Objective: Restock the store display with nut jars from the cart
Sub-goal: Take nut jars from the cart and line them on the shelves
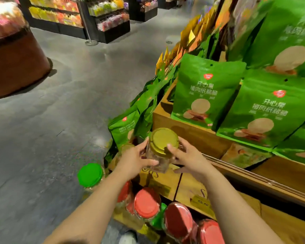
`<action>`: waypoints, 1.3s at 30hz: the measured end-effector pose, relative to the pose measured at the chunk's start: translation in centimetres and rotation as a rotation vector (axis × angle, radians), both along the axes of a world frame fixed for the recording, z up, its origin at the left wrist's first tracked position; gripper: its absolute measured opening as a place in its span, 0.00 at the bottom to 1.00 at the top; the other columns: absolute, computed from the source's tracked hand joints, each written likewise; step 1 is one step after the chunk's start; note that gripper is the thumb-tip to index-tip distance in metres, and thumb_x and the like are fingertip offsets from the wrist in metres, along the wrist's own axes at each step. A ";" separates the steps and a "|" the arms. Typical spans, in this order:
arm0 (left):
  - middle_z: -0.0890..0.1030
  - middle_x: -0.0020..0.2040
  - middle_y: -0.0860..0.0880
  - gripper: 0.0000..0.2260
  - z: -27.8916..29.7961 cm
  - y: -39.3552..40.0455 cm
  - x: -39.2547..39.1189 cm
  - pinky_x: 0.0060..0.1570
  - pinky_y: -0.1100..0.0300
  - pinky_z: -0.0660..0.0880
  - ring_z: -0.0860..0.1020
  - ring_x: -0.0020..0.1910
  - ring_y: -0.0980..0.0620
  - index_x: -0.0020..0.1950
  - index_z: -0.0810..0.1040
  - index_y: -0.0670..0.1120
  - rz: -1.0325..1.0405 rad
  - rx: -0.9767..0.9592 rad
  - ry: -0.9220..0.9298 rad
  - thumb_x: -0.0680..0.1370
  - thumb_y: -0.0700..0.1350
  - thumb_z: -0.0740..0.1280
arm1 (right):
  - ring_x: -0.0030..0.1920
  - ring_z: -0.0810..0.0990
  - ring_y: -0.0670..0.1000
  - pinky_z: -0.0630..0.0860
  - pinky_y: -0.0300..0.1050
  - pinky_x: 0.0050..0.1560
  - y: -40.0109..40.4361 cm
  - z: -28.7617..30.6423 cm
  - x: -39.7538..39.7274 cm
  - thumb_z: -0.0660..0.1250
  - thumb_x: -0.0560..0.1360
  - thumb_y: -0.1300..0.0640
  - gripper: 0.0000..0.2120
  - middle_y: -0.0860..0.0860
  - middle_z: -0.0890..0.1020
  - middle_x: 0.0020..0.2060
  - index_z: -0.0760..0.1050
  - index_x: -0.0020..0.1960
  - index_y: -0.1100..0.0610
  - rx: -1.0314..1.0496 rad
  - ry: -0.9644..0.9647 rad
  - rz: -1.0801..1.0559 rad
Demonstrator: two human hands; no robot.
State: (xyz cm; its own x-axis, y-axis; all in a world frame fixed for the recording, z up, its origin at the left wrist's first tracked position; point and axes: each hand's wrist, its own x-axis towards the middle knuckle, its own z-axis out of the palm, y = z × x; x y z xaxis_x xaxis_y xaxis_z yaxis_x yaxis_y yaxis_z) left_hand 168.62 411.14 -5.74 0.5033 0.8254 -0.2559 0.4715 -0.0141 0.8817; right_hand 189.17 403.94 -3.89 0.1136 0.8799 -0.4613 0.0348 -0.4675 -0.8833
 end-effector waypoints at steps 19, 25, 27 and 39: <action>0.84 0.60 0.58 0.39 -22.7 7.8 -0.3 0.68 0.46 0.75 0.80 0.62 0.56 0.77 0.68 0.54 -0.012 -0.310 0.081 0.66 0.41 0.74 | 0.54 0.85 0.58 0.86 0.52 0.47 9.0 -17.1 -3.4 0.73 0.76 0.44 0.28 0.54 0.77 0.65 0.65 0.71 0.44 -0.311 -0.002 -0.265; 0.83 0.57 0.54 0.21 -22.7 7.7 0.5 0.64 0.57 0.74 0.80 0.59 0.54 0.67 0.74 0.47 0.027 -0.368 0.231 0.76 0.35 0.73 | 0.54 0.85 0.57 0.84 0.47 0.42 9.5 -20.0 -3.6 0.72 0.78 0.46 0.25 0.53 0.77 0.66 0.65 0.70 0.45 -0.353 0.021 -0.293; 0.83 0.57 0.52 0.20 -23.3 7.7 0.8 0.61 0.60 0.73 0.80 0.59 0.53 0.67 0.73 0.46 0.039 -0.380 0.257 0.77 0.36 0.72 | 0.53 0.86 0.57 0.83 0.46 0.41 9.7 -20.9 -3.4 0.72 0.78 0.47 0.24 0.53 0.77 0.66 0.65 0.69 0.45 -0.361 0.030 -0.286; 0.79 0.68 0.46 0.30 -24.3 7.8 1.6 0.70 0.52 0.72 0.77 0.67 0.47 0.80 0.60 0.45 0.061 -0.447 0.314 0.80 0.35 0.67 | 0.64 0.80 0.57 0.81 0.62 0.59 9.7 -24.0 -4.3 0.75 0.75 0.48 0.32 0.54 0.76 0.68 0.64 0.74 0.48 -0.345 0.074 -0.379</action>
